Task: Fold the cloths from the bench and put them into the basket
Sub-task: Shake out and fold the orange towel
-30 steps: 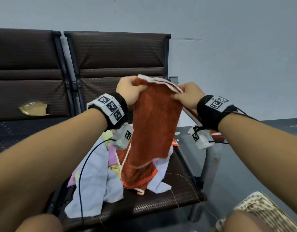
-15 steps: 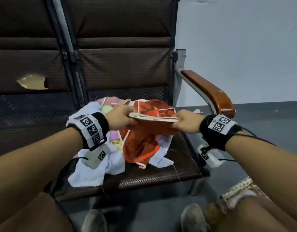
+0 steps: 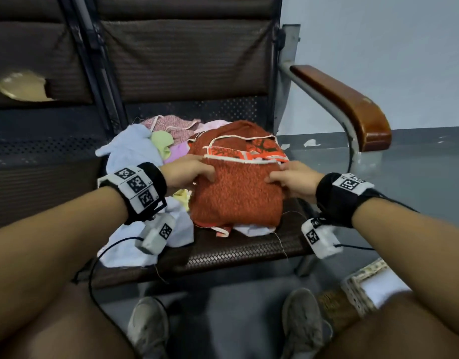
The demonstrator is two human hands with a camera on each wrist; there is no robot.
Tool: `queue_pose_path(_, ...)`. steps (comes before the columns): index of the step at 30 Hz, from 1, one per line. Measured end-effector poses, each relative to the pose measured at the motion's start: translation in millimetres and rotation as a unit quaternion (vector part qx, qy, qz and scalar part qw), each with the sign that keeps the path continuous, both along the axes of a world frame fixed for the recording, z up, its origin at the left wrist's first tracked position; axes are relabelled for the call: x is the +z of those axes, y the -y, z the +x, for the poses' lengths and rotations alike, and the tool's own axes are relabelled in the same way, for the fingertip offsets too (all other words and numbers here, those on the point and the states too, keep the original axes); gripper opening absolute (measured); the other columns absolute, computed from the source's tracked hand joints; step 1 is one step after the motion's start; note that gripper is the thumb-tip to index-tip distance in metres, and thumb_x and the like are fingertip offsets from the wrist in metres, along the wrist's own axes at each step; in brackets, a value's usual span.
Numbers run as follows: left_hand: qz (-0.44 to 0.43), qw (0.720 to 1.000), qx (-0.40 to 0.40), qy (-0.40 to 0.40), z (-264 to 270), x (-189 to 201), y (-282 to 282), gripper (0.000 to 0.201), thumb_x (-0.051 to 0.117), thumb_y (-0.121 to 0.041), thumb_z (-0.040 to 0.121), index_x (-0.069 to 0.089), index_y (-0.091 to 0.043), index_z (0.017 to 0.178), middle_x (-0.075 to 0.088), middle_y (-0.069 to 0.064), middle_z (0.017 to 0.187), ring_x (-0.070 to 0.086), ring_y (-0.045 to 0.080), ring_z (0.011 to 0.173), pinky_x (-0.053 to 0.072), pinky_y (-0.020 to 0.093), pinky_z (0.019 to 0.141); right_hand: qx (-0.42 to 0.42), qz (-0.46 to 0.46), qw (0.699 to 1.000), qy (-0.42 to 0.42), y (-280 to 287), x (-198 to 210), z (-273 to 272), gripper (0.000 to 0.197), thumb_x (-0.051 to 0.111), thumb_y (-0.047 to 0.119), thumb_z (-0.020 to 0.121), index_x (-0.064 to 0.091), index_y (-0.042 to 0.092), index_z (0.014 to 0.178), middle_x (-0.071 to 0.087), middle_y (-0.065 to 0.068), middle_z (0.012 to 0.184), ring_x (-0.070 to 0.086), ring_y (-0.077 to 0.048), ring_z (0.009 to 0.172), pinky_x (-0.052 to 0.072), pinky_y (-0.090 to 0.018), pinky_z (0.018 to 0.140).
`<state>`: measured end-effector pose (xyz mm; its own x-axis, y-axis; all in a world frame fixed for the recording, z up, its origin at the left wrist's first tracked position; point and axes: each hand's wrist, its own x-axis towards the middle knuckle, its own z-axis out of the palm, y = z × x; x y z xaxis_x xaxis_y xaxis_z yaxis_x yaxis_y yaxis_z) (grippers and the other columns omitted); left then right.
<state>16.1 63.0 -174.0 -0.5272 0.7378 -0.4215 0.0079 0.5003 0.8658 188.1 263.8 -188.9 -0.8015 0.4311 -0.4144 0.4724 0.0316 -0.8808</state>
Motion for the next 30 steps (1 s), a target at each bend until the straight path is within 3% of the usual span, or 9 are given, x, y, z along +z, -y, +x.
queue_pose_path(4, -0.043, 0.996, 0.019, -0.075, -16.0, -23.2, -8.9, 0.031, 0.074, -0.016, 0.085, 0.065, -0.008, 0.113, 0.070, 0.013, 0.116, 0.066, 0.025, 0.103, 0.055, 0.038, 0.089, -0.053, 0.142, 0.986, -0.076, -12.8, -19.2, -26.0, 0.026, 0.063, 0.014, 0.095, 0.065, 0.007, 0.121, 0.071, -0.012, 0.114, 0.068, -0.028, 0.106, 0.049, -0.044, 0.104)
queue_pose_path(10, -0.024, 0.954, 0.091, -0.285, -24.0, -52.3, -28.1, 0.029, 0.065, -0.032, 0.093, 0.067, -0.010, 0.112, 0.068, 0.003, 0.102, 0.063, 0.025, 0.098, 0.047, 0.031, 0.086, -0.088, 0.353, 0.927, -0.089, -18.7, -32.2, -47.3, 0.043, 0.066, 0.026, 0.086, 0.048, 0.022, 0.125, 0.059, 0.001, 0.104, 0.058, -0.018, 0.099, 0.048, -0.033, 0.089)
queue_pose_path(13, -0.042, 0.934, 0.119, -0.334, -25.7, -58.5, -31.5, 0.023, 0.067, -0.037, 0.091, 0.065, -0.016, 0.098, 0.061, 0.000, 0.090, 0.061, 0.025, 0.091, 0.037, 0.027, 0.074, 0.033, 0.506, 0.852, -0.133, -10.8, -26.6, -39.6, 0.032, 0.061, 0.038, 0.081, 0.054, 0.025, 0.110, 0.060, 0.000, 0.104, 0.057, -0.018, 0.097, 0.050, -0.040, 0.087)
queue_pose_path(16, -0.035, 0.934, 0.150, -0.322, -27.1, -60.6, -27.3, 0.030, 0.075, -0.037, 0.084, 0.062, -0.016, 0.101, 0.060, -0.003, 0.083, 0.059, 0.019, 0.081, 0.040, 0.027, 0.068, 0.193, 0.454, 0.865, -0.087, 5.2, -27.1, -27.4, 0.038, 0.057, 0.060, 0.083, 0.068, 0.026, 0.095, 0.067, 0.008, 0.095, 0.061, -0.011, 0.088, 0.052, -0.039, 0.085)
queue_pose_path(18, 0.015, 0.929, 0.154, -0.336, -25.2, -57.1, -20.3, 0.029, 0.079, -0.028, 0.079, 0.052, -0.019, 0.087, 0.054, -0.007, 0.070, 0.051, 0.013, 0.065, 0.036, 0.024, 0.058, 0.252, 0.446, 0.858, -0.020, 10.2, -33.2, -22.5, 0.057, 0.060, 0.071, 0.077, 0.069, 0.025, 0.110, 0.065, 0.005, 0.109, 0.059, -0.011, 0.101, 0.048, -0.035, 0.095)
queue_pose_path(21, 0.086, 0.922, 0.043, -0.376, -12.9, -51.9, -6.2, 0.026, 0.079, -0.026, 0.076, 0.054, -0.020, 0.077, 0.060, -0.008, 0.070, 0.055, 0.009, 0.066, 0.044, 0.026, 0.063, 0.284, 0.459, 0.842, 0.018, 6.8, -39.1, -16.7, 0.082, 0.070, 0.068, 0.074, 0.055, 0.019, 0.139, 0.055, 0.000, 0.135, 0.051, -0.015, 0.124, 0.038, -0.031, 0.110)
queue_pose_path(24, 0.076, 0.922, -0.092, -0.369, 0.8, -55.3, 4.6, 0.040, 0.084, -0.040, 0.072, 0.067, -0.025, 0.105, 0.069, -0.008, 0.108, 0.062, 0.007, 0.100, 0.050, 0.030, 0.093, 0.295, 0.473, 0.830, 0.024, 5.1, -42.2, -12.6, 0.093, 0.077, 0.057, 0.076, 0.040, 0.014, 0.151, 0.048, -0.003, 0.149, 0.046, -0.018, 0.135, 0.033, -0.028, 0.112)
queue_pose_path(27, -0.003, 0.876, -0.207, -0.437, 1.7, -62.0, 8.2, 0.078, 0.085, -0.037, 0.069, 0.052, -0.021, 0.139, 0.053, 0.000, 0.142, 0.049, 0.016, 0.129, 0.034, 0.030, 0.112, 0.313, 0.494, 0.811, 0.042, 8.8, -43.4, -11.7, 0.082, 0.074, 0.043, 0.084, 0.038, 0.016, 0.153, 0.049, -0.005, 0.150, 0.048, -0.021, 0.136, 0.035, -0.030, 0.113)
queue_pose_path(30, -0.022, 0.860, -0.192, -0.472, -5.4, -61.1, 8.6, 0.067, 0.076, -0.021, 0.075, 0.052, -0.023, 0.137, 0.063, 0.002, 0.129, 0.059, 0.022, 0.117, 0.045, 0.033, 0.101, 0.279, 0.486, 0.828, 0.022, 6.6, -38.7, -10.6, 0.049, 0.062, 0.026, 0.092, 0.055, 0.019, 0.139, 0.069, -0.007, 0.124, 0.063, -0.026, 0.114, 0.048, -0.034, 0.099)
